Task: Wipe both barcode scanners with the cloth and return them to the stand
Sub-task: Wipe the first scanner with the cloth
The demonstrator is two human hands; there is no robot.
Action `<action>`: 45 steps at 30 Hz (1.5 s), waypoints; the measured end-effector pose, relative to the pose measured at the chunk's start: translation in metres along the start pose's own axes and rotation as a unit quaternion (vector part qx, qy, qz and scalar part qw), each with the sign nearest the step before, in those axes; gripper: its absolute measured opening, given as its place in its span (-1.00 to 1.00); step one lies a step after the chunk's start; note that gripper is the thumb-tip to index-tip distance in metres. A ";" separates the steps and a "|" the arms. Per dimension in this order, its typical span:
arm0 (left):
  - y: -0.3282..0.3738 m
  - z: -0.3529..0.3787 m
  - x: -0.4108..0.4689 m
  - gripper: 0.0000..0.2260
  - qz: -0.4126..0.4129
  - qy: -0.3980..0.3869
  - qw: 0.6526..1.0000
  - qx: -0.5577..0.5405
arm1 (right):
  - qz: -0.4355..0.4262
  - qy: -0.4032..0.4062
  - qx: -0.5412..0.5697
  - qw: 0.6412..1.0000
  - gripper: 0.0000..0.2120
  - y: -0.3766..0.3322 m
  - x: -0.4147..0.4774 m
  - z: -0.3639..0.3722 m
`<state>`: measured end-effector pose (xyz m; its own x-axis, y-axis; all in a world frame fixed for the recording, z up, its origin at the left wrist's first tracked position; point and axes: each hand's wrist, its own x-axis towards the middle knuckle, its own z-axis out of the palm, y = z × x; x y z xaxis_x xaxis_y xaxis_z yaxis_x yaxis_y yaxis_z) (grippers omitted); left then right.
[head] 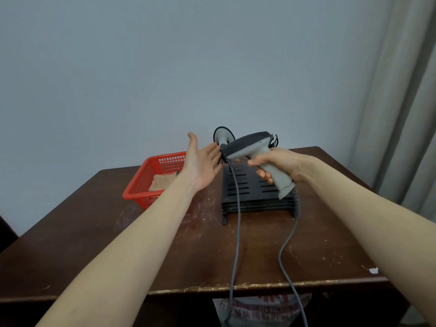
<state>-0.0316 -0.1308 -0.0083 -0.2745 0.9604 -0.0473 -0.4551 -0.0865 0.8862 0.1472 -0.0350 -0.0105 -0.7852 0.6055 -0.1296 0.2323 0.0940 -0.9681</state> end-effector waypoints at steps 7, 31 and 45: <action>0.001 0.001 -0.003 -0.17 0.003 0.004 1.000 -0.012 | -0.005 0.009 0.011 1.000 -0.90 0.000 0.000 0.001; 0.030 -0.094 0.046 -0.88 -0.048 0.267 0.724 0.634 | 0.017 0.128 0.181 0.975 -0.87 -0.027 0.052 0.036; 0.003 -0.142 0.092 -0.62 -0.214 0.219 0.537 0.786 | 0.025 0.146 0.218 0.965 -0.86 -0.020 0.077 0.019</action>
<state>-0.1782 -0.0798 -0.0756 -0.7591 0.6192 -0.2007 0.6274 0.7782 0.0283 0.0711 -0.0058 -0.0054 -0.5688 0.8037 -0.1748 -0.0468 -0.2438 -0.9687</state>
